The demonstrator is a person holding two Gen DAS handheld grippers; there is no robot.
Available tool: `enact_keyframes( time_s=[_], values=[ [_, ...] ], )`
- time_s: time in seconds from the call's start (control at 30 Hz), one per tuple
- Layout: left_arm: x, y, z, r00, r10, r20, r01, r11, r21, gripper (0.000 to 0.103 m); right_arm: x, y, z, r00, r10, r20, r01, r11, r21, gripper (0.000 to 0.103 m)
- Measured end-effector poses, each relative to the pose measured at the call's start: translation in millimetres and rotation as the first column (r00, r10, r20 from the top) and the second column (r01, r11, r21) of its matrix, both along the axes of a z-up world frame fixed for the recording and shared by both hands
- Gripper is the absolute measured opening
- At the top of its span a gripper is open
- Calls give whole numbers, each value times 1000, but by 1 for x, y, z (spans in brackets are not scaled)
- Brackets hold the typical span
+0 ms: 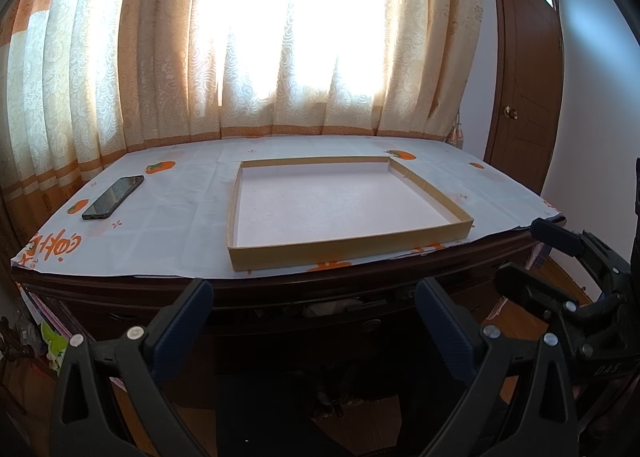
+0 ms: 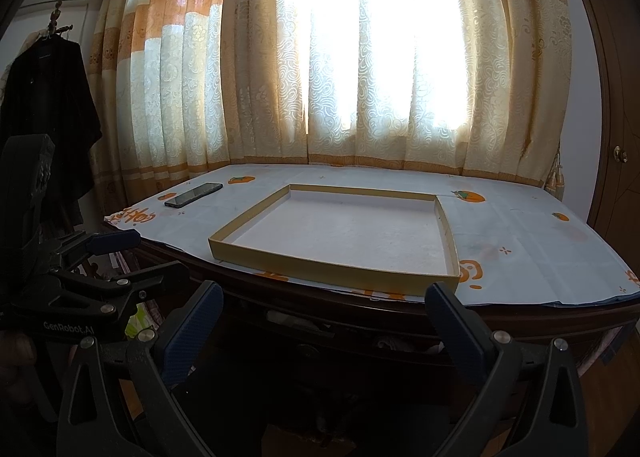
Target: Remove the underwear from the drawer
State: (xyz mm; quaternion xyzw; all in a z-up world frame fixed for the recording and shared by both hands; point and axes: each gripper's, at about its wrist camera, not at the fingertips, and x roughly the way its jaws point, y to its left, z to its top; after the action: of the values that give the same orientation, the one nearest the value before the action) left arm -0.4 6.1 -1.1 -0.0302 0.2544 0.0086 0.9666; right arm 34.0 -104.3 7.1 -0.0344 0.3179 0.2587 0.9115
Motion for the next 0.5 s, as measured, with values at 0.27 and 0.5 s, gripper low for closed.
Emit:
enact_keyframes(
  time_s=[0.27, 0.5],
  values=[
    [0, 2, 0, 1000, 4, -2, -4, 1000, -3, 103, 0, 2, -1, 1000, -5, -1, 5, 1000, 6, 102],
    [2, 4, -1, 1000, 5, -6, -5, 1000, -8, 103, 5, 1, -2, 1000, -7, -7, 7, 1000, 7, 102]
  ],
)
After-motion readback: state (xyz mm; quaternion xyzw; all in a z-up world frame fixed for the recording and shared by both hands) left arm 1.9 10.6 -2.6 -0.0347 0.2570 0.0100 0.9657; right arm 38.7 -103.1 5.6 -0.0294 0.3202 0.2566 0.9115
